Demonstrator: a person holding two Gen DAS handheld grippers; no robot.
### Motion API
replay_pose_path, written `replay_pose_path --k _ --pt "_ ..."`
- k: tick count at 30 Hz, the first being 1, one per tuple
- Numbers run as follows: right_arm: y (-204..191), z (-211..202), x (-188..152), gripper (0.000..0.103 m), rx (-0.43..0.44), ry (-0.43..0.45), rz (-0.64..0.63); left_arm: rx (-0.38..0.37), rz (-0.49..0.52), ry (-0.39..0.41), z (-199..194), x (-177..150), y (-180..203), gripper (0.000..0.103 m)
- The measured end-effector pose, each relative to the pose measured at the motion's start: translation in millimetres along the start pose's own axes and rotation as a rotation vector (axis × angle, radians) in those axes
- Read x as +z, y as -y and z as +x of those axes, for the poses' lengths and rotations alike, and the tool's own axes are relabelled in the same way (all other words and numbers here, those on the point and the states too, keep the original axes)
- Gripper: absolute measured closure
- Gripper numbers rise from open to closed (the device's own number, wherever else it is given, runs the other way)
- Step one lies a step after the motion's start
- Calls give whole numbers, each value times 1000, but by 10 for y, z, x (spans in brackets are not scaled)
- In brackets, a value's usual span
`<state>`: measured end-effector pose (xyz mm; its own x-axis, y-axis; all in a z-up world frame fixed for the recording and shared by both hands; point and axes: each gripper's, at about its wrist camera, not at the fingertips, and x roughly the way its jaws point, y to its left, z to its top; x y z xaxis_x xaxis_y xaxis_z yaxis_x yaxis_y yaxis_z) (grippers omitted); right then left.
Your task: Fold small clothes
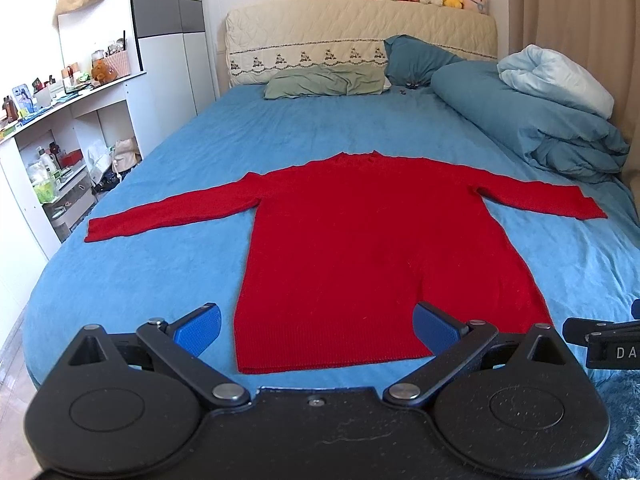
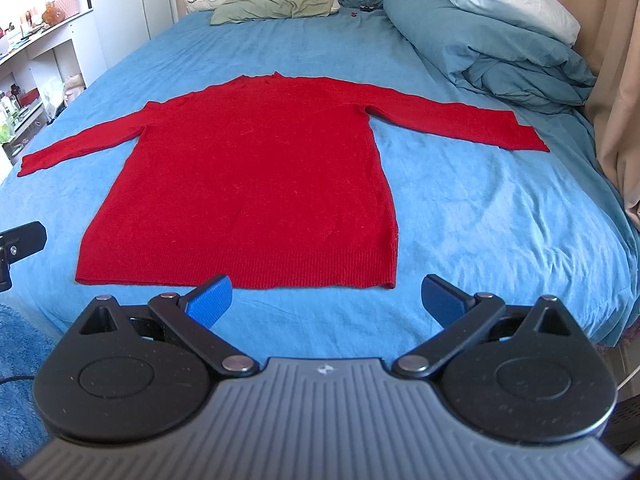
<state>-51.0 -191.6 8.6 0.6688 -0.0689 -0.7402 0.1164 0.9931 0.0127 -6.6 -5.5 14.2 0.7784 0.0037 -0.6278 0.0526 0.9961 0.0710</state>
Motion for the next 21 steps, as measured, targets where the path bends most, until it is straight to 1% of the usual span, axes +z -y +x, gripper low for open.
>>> replay_pose_path --k 21 --pt "-17 -16 8 0 4 0 -2 -4 -10 2 -10 -22 -30 0"
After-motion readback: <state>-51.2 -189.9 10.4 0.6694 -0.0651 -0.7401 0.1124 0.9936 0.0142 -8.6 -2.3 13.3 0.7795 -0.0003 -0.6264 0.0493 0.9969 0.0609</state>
